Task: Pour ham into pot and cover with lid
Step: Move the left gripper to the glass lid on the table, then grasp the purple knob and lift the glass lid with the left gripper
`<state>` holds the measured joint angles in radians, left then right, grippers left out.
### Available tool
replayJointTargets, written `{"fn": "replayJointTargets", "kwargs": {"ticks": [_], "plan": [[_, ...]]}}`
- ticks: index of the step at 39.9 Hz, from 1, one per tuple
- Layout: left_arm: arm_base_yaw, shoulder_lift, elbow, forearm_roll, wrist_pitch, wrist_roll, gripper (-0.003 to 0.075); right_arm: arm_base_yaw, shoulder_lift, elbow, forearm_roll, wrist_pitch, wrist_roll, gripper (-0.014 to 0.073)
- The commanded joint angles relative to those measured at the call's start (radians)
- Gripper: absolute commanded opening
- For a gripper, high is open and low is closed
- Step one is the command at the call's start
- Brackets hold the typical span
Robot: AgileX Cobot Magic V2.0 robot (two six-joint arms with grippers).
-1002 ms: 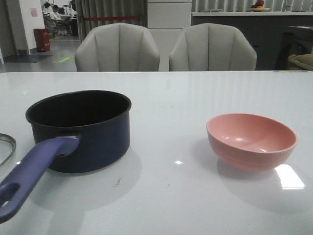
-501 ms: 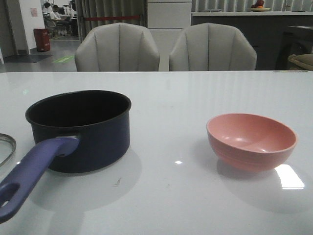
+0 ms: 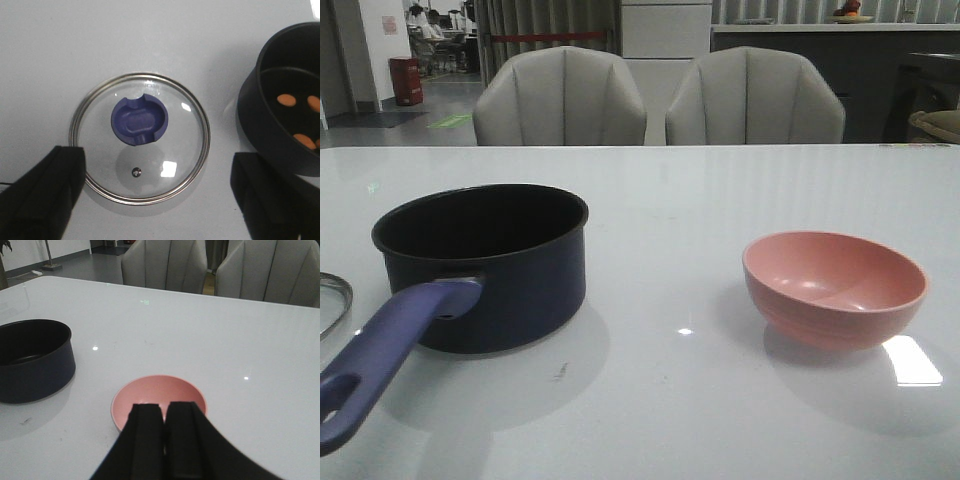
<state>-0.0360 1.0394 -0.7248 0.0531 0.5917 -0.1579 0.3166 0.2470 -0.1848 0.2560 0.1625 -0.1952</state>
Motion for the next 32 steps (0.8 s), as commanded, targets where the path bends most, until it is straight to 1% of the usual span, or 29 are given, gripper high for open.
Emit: {"fn": "replayJointTargets", "kwargs": {"ticks": [1,9,14,19,23,28,32], "plan": [[0.001,0.100,-0.091,0.001,0.010,-0.012,0.0628,0.001,0.010,-0.028,0.006,-0.085,-0.009,0.0148],[0.001,0.330,-0.242,-0.018,0.171,-0.013,0.0627,0.001,0.010,-0.028,0.006,-0.085,-0.009,0.0148],[0.001,0.425,-0.323,-0.022,0.220,-0.013,0.0627,0.001,0.010,-0.028,0.006,-0.085,-0.009,0.0148],[0.004,0.477,-0.389,-0.027,0.247,-0.013,0.0625,0.001,0.010,-0.028,0.006,-0.085,-0.009,0.0148],[0.042,0.507,-0.419,-0.047,0.270,-0.013,0.0625,0.001,0.010,-0.028,0.006,-0.085,-0.009,0.0148],[0.132,0.539,-0.439,-0.165,0.280,-0.011,0.0625,0.001,0.010,-0.028,0.006,-0.085,-0.009,0.0148],[0.140,0.555,-0.456,-0.182,0.294,0.048,0.0625,0.001,0.010,-0.028,0.006,-0.085,-0.009,0.0148]]}}
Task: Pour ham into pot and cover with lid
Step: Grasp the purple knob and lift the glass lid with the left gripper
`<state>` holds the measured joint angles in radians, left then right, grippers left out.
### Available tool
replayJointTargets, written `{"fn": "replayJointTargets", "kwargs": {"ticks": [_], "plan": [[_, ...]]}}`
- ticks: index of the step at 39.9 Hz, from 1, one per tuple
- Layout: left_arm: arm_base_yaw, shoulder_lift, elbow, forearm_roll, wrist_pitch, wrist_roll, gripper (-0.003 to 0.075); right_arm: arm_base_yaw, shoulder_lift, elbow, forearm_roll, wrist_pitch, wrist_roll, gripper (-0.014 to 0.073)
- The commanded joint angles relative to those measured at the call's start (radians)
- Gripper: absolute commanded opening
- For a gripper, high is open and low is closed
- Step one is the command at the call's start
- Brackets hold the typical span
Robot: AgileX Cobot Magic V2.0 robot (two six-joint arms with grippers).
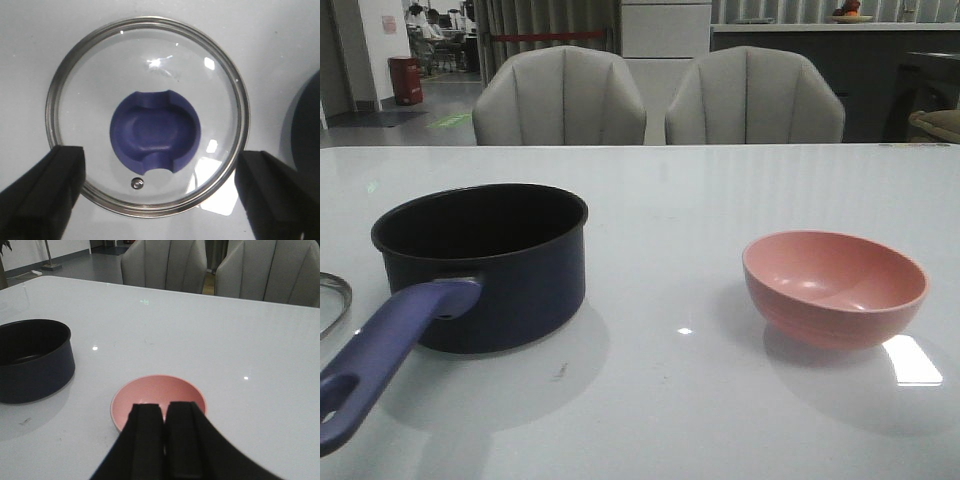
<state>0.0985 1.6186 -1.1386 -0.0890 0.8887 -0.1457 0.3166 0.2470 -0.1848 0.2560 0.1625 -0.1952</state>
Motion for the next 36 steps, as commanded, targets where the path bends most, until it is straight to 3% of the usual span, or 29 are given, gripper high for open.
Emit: {"fn": "replayJointTargets", "kwargs": {"ticks": [1,20,36], "plan": [[0.001,-0.021,-0.047,-0.040,0.002,0.053,0.0625,0.001,0.010,-0.028,0.006,-0.085,-0.009,0.0148],[-0.006,0.067,-0.061,-0.012,0.019,0.059,0.0625,0.001,0.010,-0.028,0.006,-0.085,-0.009,0.0148],[-0.006,0.097,-0.061,-0.012,-0.040,0.059,0.0625,0.001,0.010,-0.028,0.006,-0.085,-0.009,0.0148]]}}
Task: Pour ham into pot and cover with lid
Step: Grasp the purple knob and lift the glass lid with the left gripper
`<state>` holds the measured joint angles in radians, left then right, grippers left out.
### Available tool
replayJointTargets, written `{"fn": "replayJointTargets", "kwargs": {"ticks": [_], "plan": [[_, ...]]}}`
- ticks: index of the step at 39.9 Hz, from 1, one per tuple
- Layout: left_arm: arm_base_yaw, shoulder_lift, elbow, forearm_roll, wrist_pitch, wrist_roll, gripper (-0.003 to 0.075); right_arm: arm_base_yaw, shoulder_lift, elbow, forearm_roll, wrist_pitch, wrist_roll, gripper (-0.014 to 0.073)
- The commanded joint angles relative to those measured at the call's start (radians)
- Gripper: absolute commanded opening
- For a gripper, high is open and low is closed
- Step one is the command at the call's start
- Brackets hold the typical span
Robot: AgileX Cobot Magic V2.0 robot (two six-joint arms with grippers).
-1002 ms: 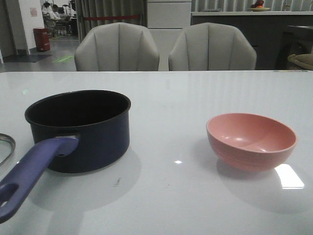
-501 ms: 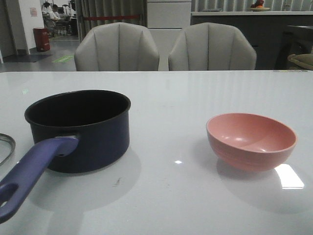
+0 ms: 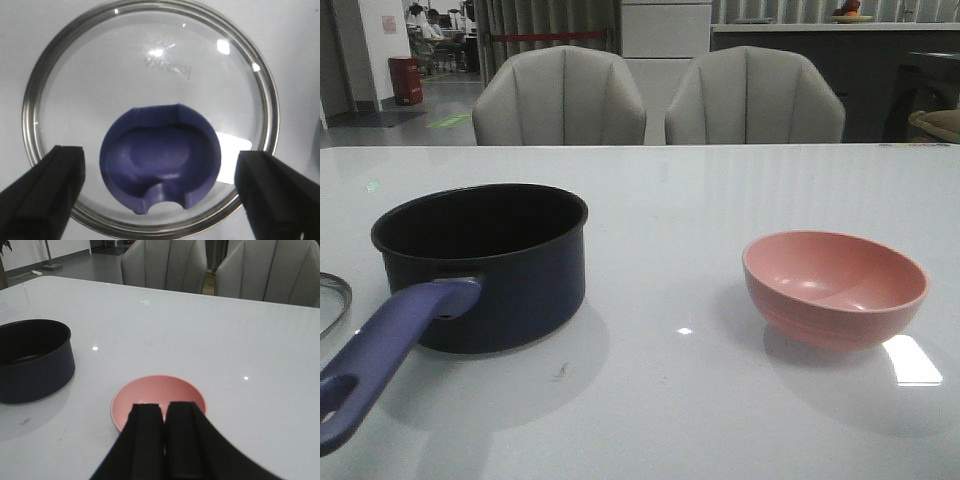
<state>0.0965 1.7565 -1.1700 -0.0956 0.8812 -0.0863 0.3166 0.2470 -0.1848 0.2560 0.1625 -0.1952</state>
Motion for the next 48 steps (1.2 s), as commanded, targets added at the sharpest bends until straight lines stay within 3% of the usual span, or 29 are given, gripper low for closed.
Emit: {"fn": "replayJointTargets", "kwargs": {"ticks": [1,19,30,34,48], "plan": [[-0.004,-0.040,-0.029,-0.006,-0.037,0.000,0.0625,0.001,0.010,-0.028,0.006,-0.085,-0.009,0.0148],[-0.004,0.024,-0.031,-0.006,-0.021,0.000,0.0603,0.001,0.010,-0.028,0.006,-0.085,-0.009,0.0148],[-0.004,0.024,-0.031,-0.006,-0.022,0.000,0.0312,0.001,0.010,-0.028,0.006,-0.085,-0.009,0.0148],[-0.004,0.024,-0.036,-0.006,-0.014,0.000,0.0246,0.001,0.010,-0.028,0.006,-0.085,-0.009,0.0148],[-0.004,-0.068,-0.154,-0.010,-0.002,0.000,0.0224,0.001,0.010,-0.028,0.006,-0.085,-0.009,0.0148]]}}
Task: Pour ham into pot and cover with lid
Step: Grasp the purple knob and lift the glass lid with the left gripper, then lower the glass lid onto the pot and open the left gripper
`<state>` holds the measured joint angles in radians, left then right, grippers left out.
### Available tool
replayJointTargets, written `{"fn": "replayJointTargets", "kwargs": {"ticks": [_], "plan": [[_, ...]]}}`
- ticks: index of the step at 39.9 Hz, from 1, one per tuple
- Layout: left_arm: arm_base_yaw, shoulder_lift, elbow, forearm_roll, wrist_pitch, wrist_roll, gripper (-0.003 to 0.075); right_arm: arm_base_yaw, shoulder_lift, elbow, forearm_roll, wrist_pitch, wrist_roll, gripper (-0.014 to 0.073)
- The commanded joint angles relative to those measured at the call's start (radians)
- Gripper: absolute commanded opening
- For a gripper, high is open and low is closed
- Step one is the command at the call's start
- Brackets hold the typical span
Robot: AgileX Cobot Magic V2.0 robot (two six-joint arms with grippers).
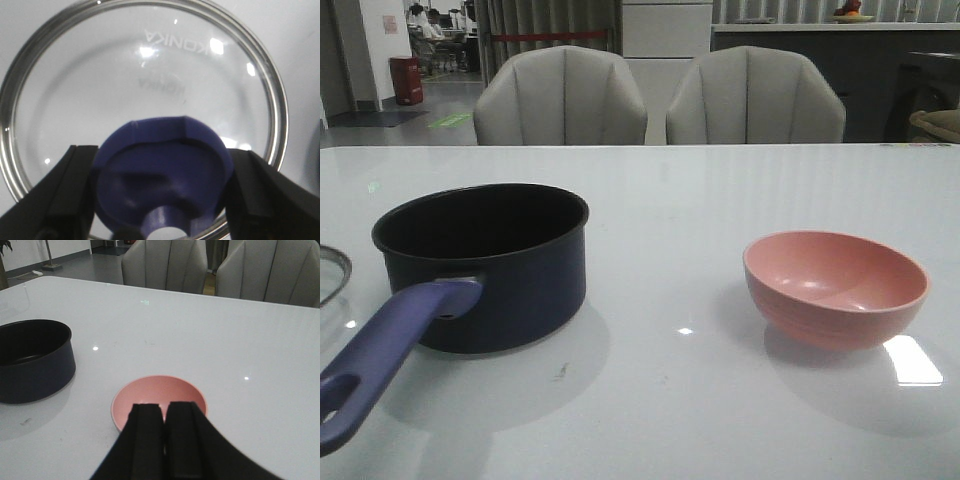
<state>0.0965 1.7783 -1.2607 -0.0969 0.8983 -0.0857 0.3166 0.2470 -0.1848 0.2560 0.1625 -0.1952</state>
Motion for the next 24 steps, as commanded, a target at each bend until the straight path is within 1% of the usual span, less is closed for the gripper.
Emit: {"fn": "replayJointTargets", "kwargs": {"ticks": [1,8,12,17,21,24], "plan": [[-0.004,-0.101,-0.077,-0.007,-0.017,-0.001,0.0224,0.001,0.010,-0.028,0.006,-0.085,-0.009,0.0148],[-0.020,-0.157,-0.179,-0.007,0.022,-0.001,0.0224,0.001,0.010,-0.028,0.006,-0.085,-0.009,0.0148],[-0.065,-0.178,-0.246,-0.007,0.036,0.022,0.0224,0.001,0.010,-0.028,0.006,-0.085,-0.009,0.0148],[-0.167,-0.187,-0.298,-0.007,0.052,0.027,0.0224,0.001,0.010,-0.028,0.006,-0.085,-0.009,0.0148],[-0.262,-0.183,-0.305,-0.007,0.052,0.071,0.0224,0.001,0.010,-0.028,0.006,-0.085,-0.009,0.0148],[-0.323,-0.170,-0.305,-0.002,0.052,0.076,0.0224,0.001,0.010,-0.028,0.006,-0.085,-0.009,0.0148]]}}
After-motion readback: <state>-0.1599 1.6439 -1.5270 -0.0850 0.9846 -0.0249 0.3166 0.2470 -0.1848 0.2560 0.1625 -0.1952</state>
